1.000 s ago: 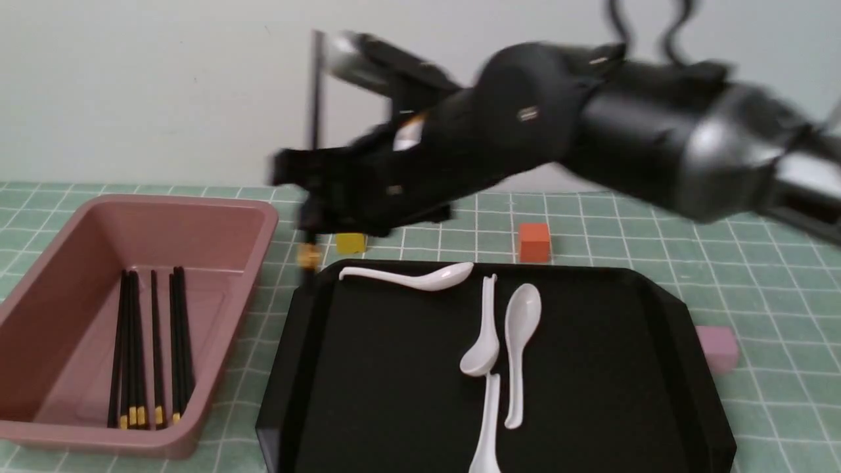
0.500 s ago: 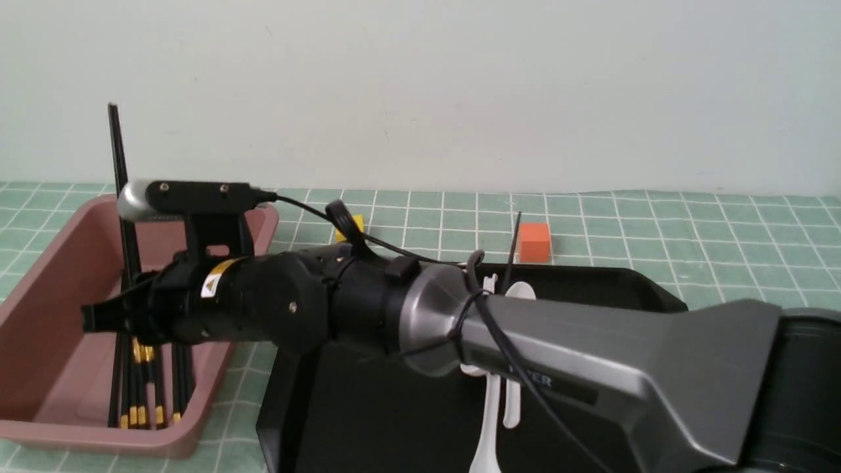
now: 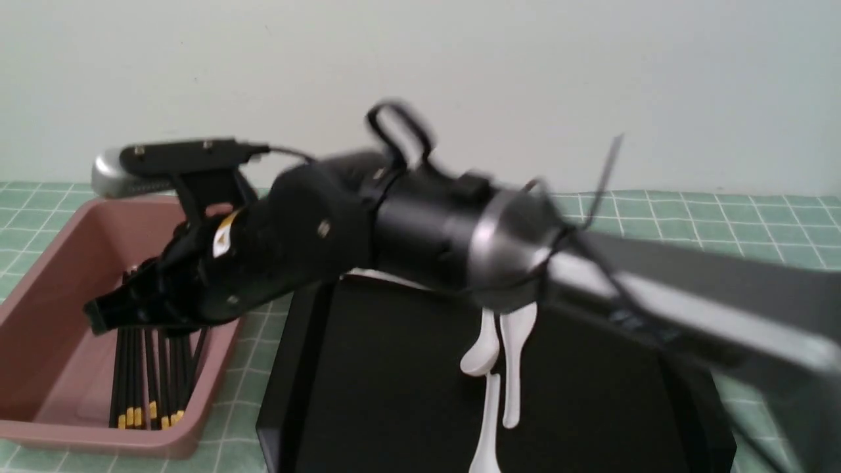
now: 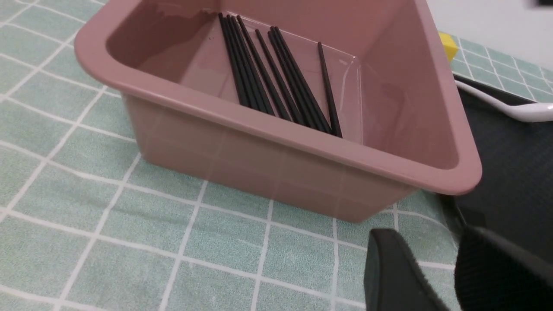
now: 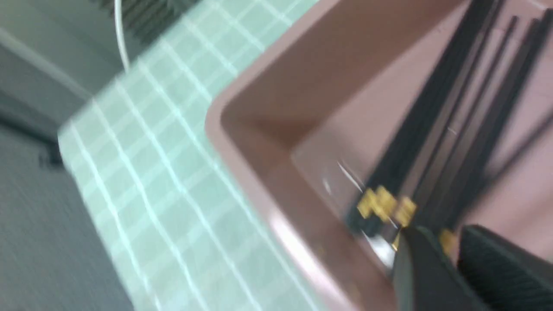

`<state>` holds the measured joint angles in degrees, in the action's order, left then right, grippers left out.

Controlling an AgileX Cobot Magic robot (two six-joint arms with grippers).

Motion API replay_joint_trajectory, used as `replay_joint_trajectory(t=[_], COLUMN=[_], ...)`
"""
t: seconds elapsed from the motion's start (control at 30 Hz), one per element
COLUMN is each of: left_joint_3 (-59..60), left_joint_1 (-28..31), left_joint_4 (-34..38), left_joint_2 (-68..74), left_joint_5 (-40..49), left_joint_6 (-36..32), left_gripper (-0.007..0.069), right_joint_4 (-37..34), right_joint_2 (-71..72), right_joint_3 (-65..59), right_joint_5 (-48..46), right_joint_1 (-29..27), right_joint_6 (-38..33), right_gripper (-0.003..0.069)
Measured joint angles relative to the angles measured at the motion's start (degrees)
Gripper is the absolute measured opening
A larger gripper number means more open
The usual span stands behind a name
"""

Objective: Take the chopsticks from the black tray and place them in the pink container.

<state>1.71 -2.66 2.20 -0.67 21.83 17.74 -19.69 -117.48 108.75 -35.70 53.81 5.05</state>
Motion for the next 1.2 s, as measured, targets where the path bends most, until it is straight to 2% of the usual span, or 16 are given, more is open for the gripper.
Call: replay_joint_trajectory(t=[0.2,0.33,0.47,0.7,0.8,0.83,0.9,1.07,1.2], left_joint_3=[0.0,0.0,0.0,0.0,0.0,0.0,0.0,0.0,0.0], left_joint_1=[0.0,0.0,0.0,0.0,0.0,0.0,0.0,0.0,0.0], left_joint_4=[0.0,0.0,0.0,0.0,0.0,0.0,0.0,0.0,0.0], left_joint_2=[0.0,0.0,0.0,0.0,0.0,0.0,0.0,0.0,0.0], left_joint_5=[0.0,0.0,0.0,0.0,0.0,0.0,0.0,0.0,0.0], left_joint_6=[0.0,0.0,0.0,0.0,0.0,0.0,0.0,0.0,0.0], left_gripper=[0.0239,0.0239,0.0239,0.0239,0.0239,0.0239,0.0239,0.0239,0.0239], right_joint_4=[11.4,18.1,23.4,24.8,25.9,26.0,26.7,27.9,28.5], right_joint_2=[14.4,22.4,32.2,49.9,61.0,62.4,69.8,84.1,89.3], right_joint_3=[0.2,0.2,-3.0,-20.1,-34.4,-35.2,-44.8,-67.1,-82.3], right_joint_5=[-23.8,-34.2,-35.9,-36.2,-31.8,-30.7,-23.7,-2.7,16.2], right_joint_1=[-1.2,-1.2,-1.2,-1.2,-1.2,-1.2,-1.2,-1.2,-1.2], right_joint_6=[-0.1,0.3,2.5,5.2,6.7,6.9,8.0,8.6,9.0], right_gripper=[0.0001,-0.0004,-0.0003,0.0001,0.0001,0.0001,0.0003,0.0006,0.0007])
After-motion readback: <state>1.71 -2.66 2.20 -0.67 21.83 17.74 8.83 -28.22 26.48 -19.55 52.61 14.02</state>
